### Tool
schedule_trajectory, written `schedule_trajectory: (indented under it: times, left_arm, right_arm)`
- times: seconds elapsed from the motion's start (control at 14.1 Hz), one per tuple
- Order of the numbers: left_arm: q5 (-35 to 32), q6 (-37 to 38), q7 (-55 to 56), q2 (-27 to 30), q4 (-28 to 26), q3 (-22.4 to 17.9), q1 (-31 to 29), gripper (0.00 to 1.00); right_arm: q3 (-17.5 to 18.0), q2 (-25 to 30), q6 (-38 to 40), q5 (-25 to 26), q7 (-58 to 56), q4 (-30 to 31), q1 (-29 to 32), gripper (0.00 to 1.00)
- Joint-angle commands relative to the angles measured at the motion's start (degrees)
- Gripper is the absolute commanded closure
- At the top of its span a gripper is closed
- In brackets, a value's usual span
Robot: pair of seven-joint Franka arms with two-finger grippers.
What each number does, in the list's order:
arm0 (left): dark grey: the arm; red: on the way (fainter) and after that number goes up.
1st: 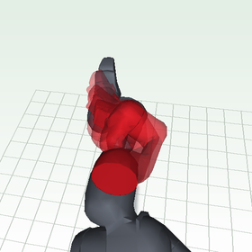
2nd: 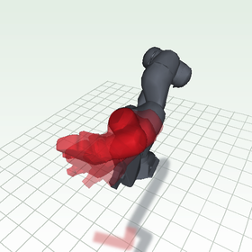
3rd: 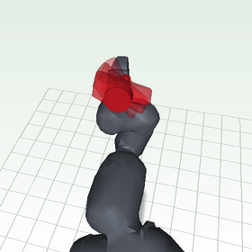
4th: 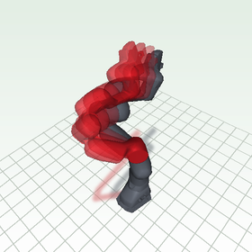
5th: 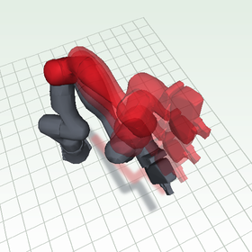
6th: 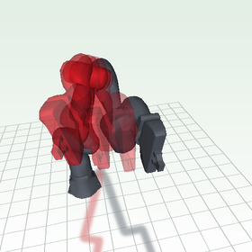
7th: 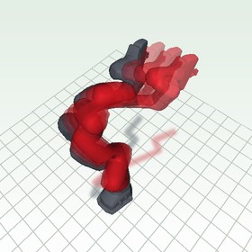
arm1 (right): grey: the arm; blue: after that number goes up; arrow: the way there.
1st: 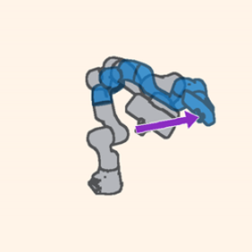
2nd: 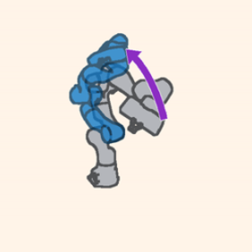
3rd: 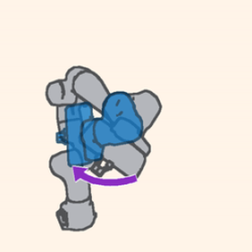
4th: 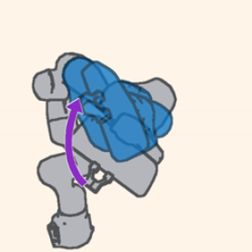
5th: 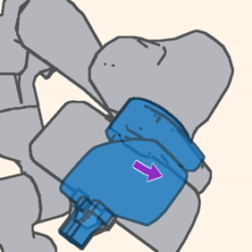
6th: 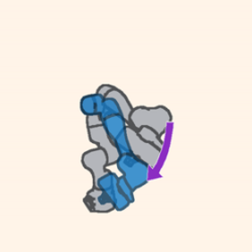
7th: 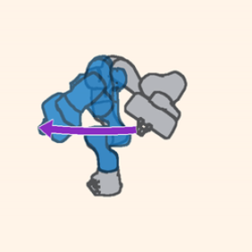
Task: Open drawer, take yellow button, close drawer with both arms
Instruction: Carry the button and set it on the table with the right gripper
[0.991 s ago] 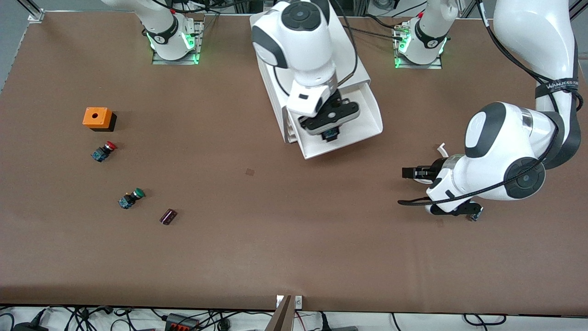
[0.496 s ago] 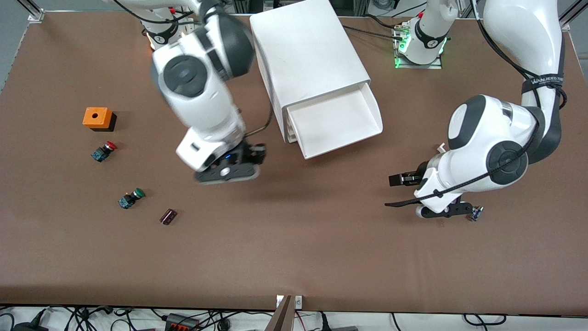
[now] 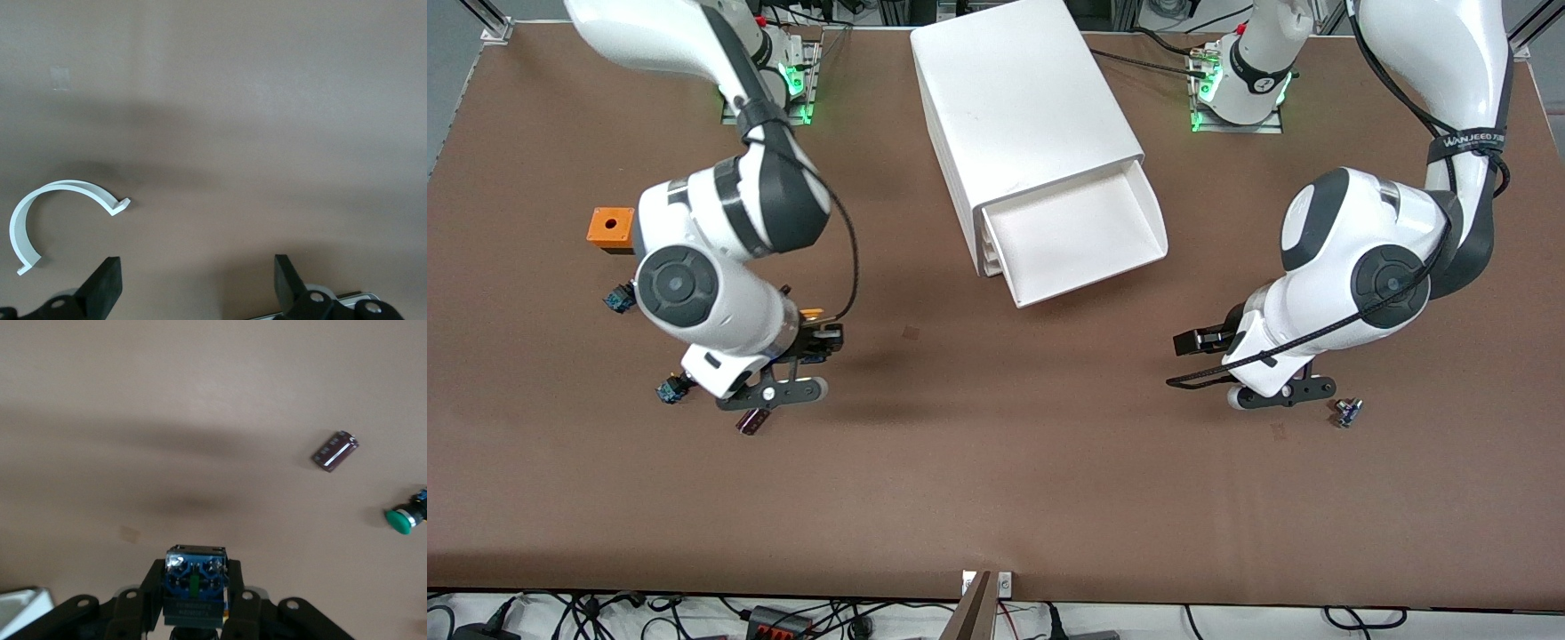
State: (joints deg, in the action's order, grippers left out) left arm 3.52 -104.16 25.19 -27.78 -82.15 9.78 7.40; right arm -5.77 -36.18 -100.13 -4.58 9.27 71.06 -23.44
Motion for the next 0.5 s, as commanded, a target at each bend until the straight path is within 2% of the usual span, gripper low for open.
schedule_trajectory:
  times: [0.0, 0.42]
  left_arm:
    - [-1.5, -1.6, 1.4, 2.4, -3.2, 0.7, -0.1, 0.0]
    - [-1.5, -2.5, 2.2, 2.2, -3.6, 1.7, -0.1, 0.0]
  right_arm:
    - [1.2, 2.8, -5.1, -0.4, -5.6, 8.8, 2.0, 1.0]
    - [1.7, 3.0, -14.5, -0.3, -10.3, 19.9, 1.9, 1.0]
